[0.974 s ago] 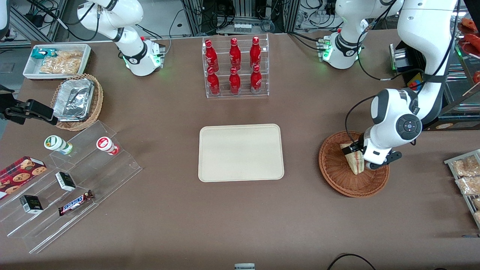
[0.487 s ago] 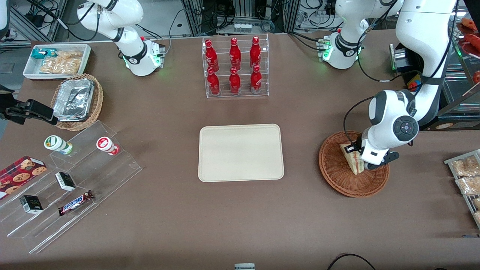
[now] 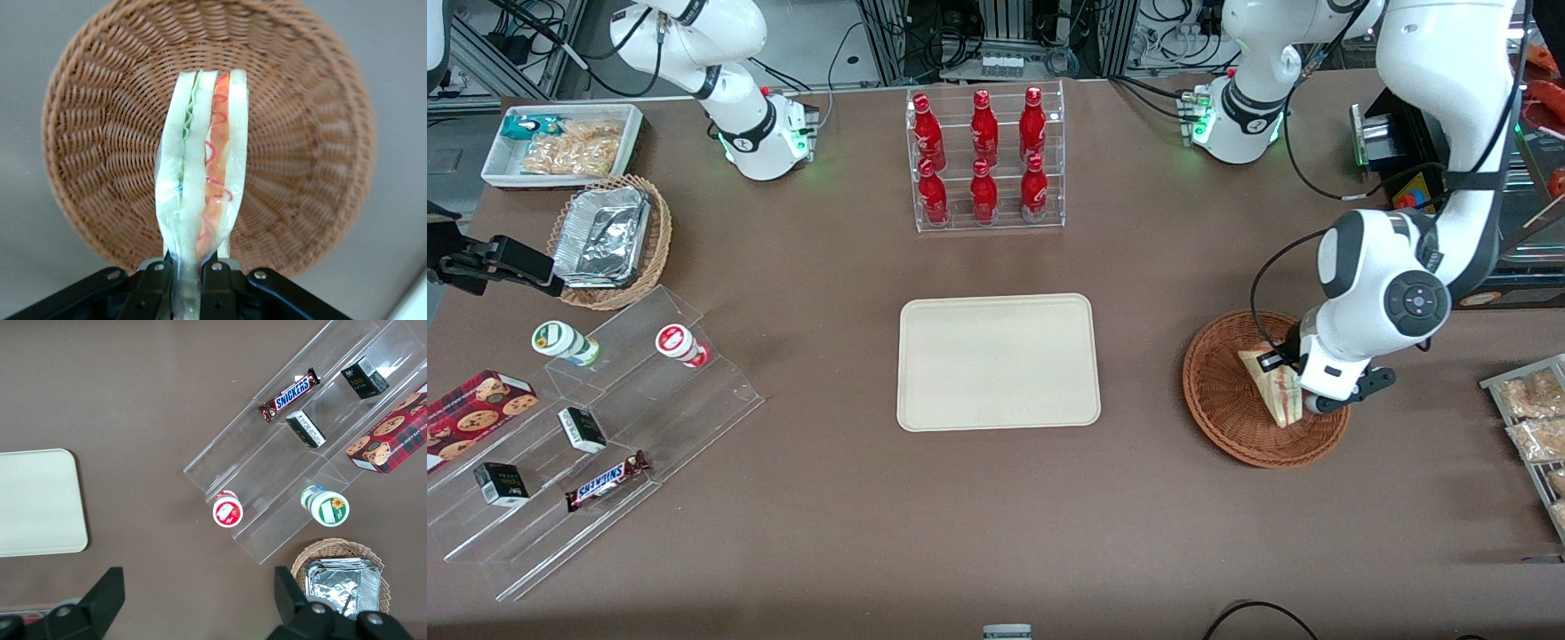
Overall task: Place sandwich from basket to tray
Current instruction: 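Lift the sandwich and carry it with the left gripper over the tray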
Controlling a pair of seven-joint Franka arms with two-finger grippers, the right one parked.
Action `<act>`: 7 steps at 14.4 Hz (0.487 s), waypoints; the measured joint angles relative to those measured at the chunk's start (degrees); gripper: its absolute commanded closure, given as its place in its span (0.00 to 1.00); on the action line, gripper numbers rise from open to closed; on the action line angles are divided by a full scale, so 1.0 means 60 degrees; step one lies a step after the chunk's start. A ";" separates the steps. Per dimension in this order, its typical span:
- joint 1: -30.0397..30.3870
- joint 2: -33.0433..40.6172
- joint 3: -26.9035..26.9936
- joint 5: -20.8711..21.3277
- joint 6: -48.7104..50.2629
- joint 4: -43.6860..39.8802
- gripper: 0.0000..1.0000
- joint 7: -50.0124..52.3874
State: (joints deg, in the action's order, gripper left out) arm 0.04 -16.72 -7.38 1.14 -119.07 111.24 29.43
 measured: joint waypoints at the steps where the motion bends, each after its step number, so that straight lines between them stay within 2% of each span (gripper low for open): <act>1: -0.0084 0.0057 -0.0065 -0.0001 0.0605 -0.0435 0.86 -0.0008; 4: -0.0681 0.0201 -0.0539 -0.0044 0.1649 -0.1366 0.85 0.0138; 7: -0.1822 0.0135 -0.1044 -0.0106 0.1725 -0.1699 0.85 0.1533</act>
State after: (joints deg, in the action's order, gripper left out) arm -10.89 -15.91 -13.64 0.50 -108.72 101.04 38.62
